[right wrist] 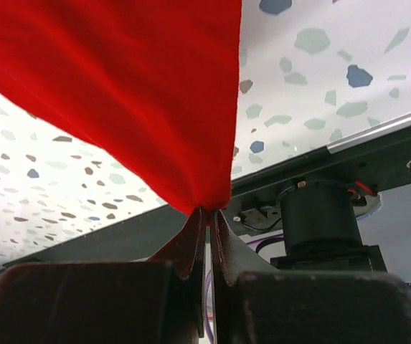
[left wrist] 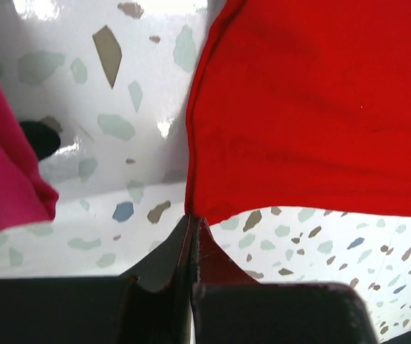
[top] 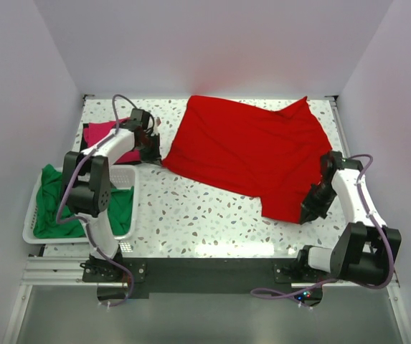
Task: Fold and stack the t-shirts
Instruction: Flatten the tshirt out, then fold the tshirt
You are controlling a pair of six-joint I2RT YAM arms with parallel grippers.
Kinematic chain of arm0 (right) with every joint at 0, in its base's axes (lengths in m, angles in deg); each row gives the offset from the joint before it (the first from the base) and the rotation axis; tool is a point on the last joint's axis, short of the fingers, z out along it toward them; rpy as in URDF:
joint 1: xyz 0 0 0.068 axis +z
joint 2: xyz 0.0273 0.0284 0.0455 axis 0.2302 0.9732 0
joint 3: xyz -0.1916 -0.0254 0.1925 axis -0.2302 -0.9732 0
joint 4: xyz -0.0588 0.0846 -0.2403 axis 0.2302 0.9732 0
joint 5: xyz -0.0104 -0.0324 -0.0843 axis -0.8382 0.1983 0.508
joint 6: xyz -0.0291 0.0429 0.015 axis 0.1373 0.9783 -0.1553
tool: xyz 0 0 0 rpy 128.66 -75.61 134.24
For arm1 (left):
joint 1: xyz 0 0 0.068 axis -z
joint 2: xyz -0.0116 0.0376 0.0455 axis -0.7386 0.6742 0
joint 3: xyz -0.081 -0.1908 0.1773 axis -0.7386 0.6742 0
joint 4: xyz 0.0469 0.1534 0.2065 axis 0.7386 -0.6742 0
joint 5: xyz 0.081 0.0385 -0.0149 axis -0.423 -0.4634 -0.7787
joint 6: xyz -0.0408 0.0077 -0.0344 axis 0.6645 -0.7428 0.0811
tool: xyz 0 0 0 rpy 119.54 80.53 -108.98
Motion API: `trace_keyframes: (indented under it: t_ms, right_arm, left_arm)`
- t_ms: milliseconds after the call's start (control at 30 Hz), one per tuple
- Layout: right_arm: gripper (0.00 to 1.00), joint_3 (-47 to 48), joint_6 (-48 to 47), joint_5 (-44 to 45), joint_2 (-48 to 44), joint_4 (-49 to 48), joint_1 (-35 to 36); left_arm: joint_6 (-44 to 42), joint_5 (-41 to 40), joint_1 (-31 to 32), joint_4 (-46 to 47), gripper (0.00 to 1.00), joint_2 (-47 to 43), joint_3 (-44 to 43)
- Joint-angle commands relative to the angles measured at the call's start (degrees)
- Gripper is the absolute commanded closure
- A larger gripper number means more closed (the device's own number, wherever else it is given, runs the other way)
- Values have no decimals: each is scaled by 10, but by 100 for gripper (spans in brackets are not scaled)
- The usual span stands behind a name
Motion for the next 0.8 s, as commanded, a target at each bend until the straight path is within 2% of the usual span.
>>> trace_keyframes:
  t_ms: [0,467,600,767]
  right_arm:
    - [100,-12,15,-15,-33,60,15]
    - [100,-50,53,-27,-140,123,46]
    - [100,-23,57,-28,-123,101,47]
    - [100,28,64,-13,-67,49,47]
  left_arm:
    - [14,-17,-7,-16,100,-60,20]
    - [22,-22,-7,-52,100,-161,119]
    - [20,-9,-7,-52,100,-141,101]
    - [19,5,-7,-53,100,-98,30]
